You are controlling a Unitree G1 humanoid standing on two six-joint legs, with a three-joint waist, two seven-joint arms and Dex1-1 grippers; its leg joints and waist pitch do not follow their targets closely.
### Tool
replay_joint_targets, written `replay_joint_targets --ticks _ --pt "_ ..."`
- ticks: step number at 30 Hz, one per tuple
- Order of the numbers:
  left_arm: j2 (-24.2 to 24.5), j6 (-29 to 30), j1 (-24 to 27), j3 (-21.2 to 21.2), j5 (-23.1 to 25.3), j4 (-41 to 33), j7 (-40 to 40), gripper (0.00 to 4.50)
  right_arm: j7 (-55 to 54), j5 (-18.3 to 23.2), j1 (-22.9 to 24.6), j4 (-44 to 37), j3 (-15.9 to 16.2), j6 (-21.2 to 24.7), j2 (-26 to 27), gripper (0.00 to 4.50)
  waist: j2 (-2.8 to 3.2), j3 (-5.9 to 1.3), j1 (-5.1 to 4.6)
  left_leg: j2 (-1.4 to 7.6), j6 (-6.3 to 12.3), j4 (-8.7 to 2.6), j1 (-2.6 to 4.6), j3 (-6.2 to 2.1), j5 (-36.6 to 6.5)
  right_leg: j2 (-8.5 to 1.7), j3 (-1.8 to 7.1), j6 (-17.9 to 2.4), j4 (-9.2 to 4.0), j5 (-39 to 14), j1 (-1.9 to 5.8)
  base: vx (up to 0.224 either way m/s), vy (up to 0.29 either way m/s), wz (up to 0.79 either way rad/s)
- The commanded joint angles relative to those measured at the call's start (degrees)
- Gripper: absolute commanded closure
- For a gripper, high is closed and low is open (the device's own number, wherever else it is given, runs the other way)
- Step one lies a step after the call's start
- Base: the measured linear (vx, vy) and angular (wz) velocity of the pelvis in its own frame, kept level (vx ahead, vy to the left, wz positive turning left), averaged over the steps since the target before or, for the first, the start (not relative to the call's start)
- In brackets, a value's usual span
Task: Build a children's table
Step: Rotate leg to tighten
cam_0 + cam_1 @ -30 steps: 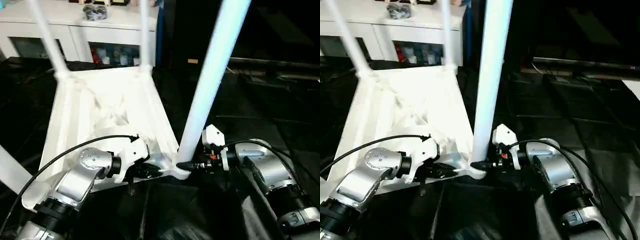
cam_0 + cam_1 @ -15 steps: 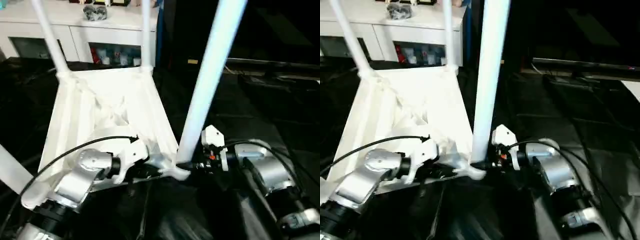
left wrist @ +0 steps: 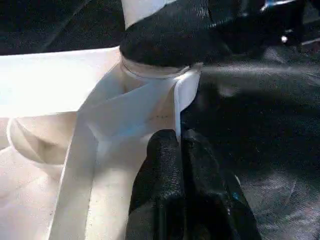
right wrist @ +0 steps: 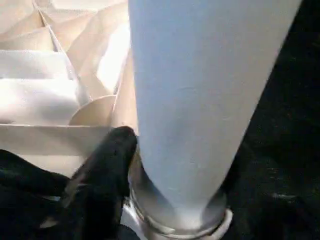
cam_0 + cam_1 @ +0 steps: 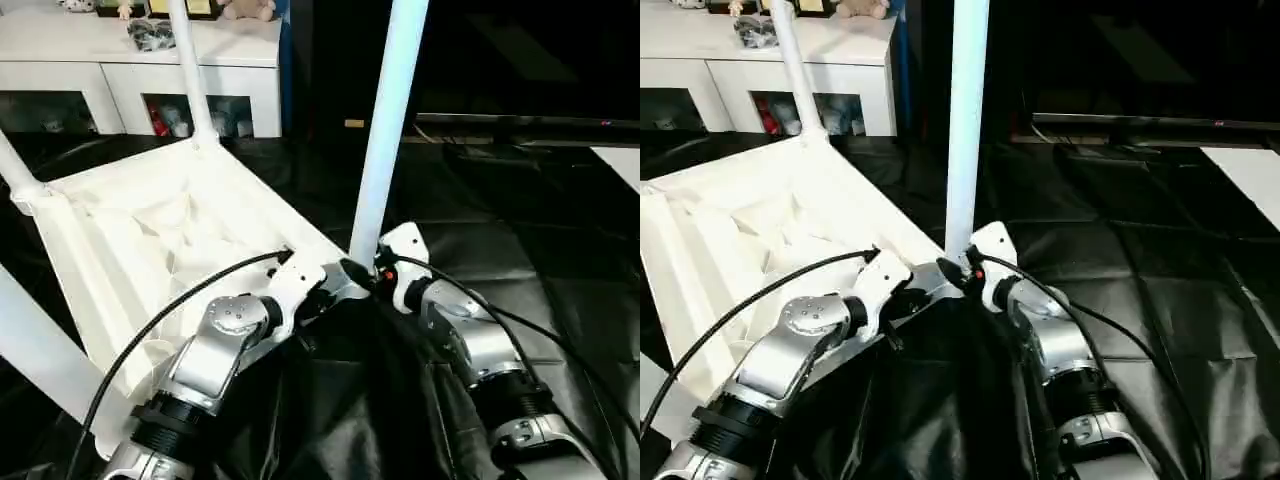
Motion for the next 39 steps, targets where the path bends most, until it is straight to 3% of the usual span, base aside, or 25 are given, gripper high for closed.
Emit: replay_joint_targets --ticks 1,4,5,9,13,15,17,21,26,30,35,39 --pt "-1.90 -2.86 -1.19 -3.07 -1.70 -1.34 -0.74 4.50 4.26 1.35 1.06 -0.24 4.31 1.24 2.84 1.44 0.13 -2.65 0.34 1.26 1.44 -3.97 -0.13 -0.57 -17.71 -3.66 2.72 -6.58 -5.51 -23.78 2.15 0.000 0.000 0.00" --pt "-1.12 -3.18 -0.51 -2.73 -1.53 -1.49 -1.19 4.50 5.82 1.04 2.00 -2.17 4.27 0.97 0.80 1.25 0.32 -2.64 0.47 1.34 1.49 -4.02 -0.09 -0.54 -17.87 -3.58 2.76 -7.02 -5.42 -22.68 2.23 0.000 0.000 0.00" --pt "-0.67 -3.56 -0.43 -2.40 -1.51 -1.39 -1.51 4.50 7.63 0.77 2.73 -3.56 4.63 0.64 -0.86 0.99 0.42 -2.66 0.57 1.36 1.49 -3.96 0.02 -0.49 -17.91 -3.62 2.81 -7.16 -5.43 -22.47 2.13 0.000 0.000 0.00" --pt "0.03 -3.83 -0.43 -1.91 -1.55 -1.27 -1.89 4.50 11.34 1.21 3.85 -5.78 5.09 0.67 -3.31 0.91 0.32 -2.86 1.24 1.37 2.44 -3.75 -0.23 -0.25 -15.04 -3.56 3.00 -8.68 -4.76 -17.07 2.50 0.000 0.000 0.00" --pt "2.02 -6.23 -0.88 -0.68 -1.82 -0.18 -2.92 4.50 18.16 3.86 5.21 -8.96 3.36 0.42 -9.48 0.91 0.08 -2.94 1.85 1.39 3.38 -3.47 0.12 -0.03 -13.95 -3.50 3.01 -9.26 -4.69 -16.25 2.42 0.000 0.000 0.00" --pt "3.47 -7.39 -0.70 -0.19 -2.28 -0.11 -4.40 4.50 22.27 5.42 6.00 -10.96 2.43 0.64 -12.59 0.91 0.18 -2.94 2.26 1.41 4.01 -3.46 -0.34 0.00 -12.47 -3.59 3.01 -9.29 -4.50 -15.77 2.72 0.000 0.000 0.00" --pt "4.32 -7.63 -0.54 0.09 -2.59 -0.15 -5.32 4.50 24.26 5.93 6.37 -11.67 1.84 0.41 -14.45 0.91 0.14 -2.86 2.52 1.40 4.14 -3.47 -0.32 0.01 -12.23 -3.58 2.96 -8.62 -4.66 -16.71 2.68 0.000 0.000 0.00" --pt "7.98 -10.70 0.57 0.64 -4.67 -0.45 -10.69 4.50 28.53 8.21 6.54 -10.93 -2.65 1.57 -21.65 0.91 0.32 -2.80 2.69 1.33 4.05 -3.50 -0.42 -0.15 -12.94 -3.56 2.79 -8.02 -4.84 -19.06 2.78 0.000 0.000 0.00" --pt "10.54 -13.77 2.20 -0.49 -7.67 -2.33 -18.08 4.50 23.71 7.34 5.11 -7.39 -5.28 2.71 -23.18 0.91 0.33 -2.88 2.55 1.23 3.77 -3.32 -0.22 0.03 -12.12 -3.49 2.78 -8.92 -4.82 -18.55 2.50 0.000 0.000 0.00" --pt "11.40 -15.96 2.89 -1.40 -9.81 -3.03 -22.42 4.50 15.52 6.12 3.69 -4.86 -7.02 2.41 -20.87 0.91 0.81 -3.05 2.77 1.27 3.38 -3.28 -0.01 0.11 -10.85 -3.44 2.87 -10.27 -4.33 -15.62 2.44 0.000 0.000 0.00" --pt "11.26 -18.87 2.51 -2.22 -11.90 -2.82 -25.84 4.50 11.45 5.74 2.92 -3.92 -6.80 1.38 -17.43 0.91 1.07 -3.05 3.00 1.46 2.96 -3.25 0.27 0.29 -11.26 -3.42 3.00 -10.83 -4.15 -14.62 2.19 0.000 0.000 0.00" --pt "11.09 -20.39 1.89 -2.81 -12.20 -2.03 -27.76 4.50 9.90 5.91 3.01 -4.92 -5.70 1.73 -15.23 0.91 1.29 -3.23 3.45 1.57 3.25 -3.21 -0.08 0.29 -9.15 -3.51 3.06 -10.89 -3.66 -12.10 2.48 0.000 0.000 0.00"
